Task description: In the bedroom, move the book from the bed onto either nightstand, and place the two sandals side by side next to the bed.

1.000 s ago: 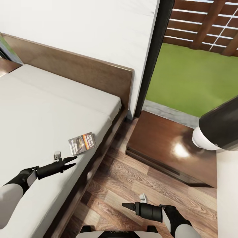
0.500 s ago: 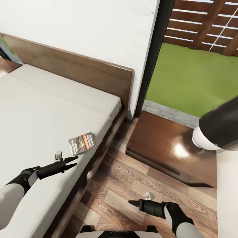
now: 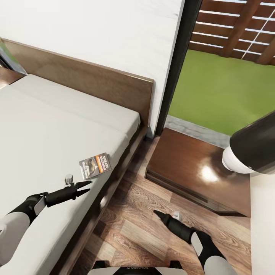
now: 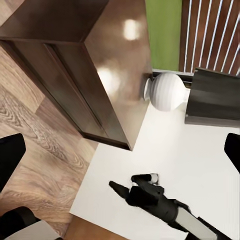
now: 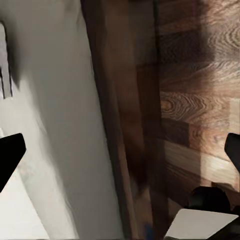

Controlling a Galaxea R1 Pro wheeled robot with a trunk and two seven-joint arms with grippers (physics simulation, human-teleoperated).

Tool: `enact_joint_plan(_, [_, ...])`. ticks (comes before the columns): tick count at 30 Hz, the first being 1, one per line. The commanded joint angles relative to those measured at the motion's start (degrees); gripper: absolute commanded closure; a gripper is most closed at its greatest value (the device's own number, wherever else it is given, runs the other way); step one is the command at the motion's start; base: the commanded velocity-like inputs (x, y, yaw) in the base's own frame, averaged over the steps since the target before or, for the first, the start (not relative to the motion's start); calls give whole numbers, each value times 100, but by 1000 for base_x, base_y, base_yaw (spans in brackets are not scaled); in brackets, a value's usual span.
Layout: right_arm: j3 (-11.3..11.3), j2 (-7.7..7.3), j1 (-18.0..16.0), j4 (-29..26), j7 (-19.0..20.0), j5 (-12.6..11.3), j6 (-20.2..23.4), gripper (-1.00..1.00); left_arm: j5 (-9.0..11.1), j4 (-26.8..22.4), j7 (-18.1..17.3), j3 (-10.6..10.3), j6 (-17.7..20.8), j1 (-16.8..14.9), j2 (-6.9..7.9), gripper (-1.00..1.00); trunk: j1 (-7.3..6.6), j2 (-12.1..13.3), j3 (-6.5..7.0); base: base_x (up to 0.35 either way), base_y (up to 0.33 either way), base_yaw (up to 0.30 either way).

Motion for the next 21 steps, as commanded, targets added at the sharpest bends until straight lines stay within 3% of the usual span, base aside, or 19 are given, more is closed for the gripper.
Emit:
enact_joint_plan(1, [-41,8,-4,-11,42,-344,50,-100,39,2,-11,-25,60,-2,-11,-100,0,-3,-3,0,0,0])
enact_joint_plan(5, [-20,4,-3,-17,112,-1213,74,-100,38,2,-11,-27,60,-2,-39,-100,0,-3,-3,0,0,0])
enact_joint_plan(8, [-10,1,-14,-47,269,-1499,171,-100,36,2,-11,-27,60,-2,-47,-100,0,-3,-3,0,0,0])
enact_joint_plan(12, [-9,3,-87,-495,608,-1628,512,-100,35,2,-11,-28,60,-2,-67,-100,0,-3,-3,0,0,0])
enact_joint_plan(17, [96,2,-98,-613,812,-1641,582,-100,39,2,-11,-28,60,-2,-119,-100,0,-3,-3,0,0,0])
enact_joint_plan(18, [171,2,-98,-621,919,-1641,585,-100,40,2,-11,-28,60,-2,-122,-100,0,-3,-3,0,0,0])
enact_joint_plan(21, [931,0,-99,-636,1768,-1643,591,-100,39,2,-11,-28,60,-2,-133,-100,0,-3,-3,0,0,0])
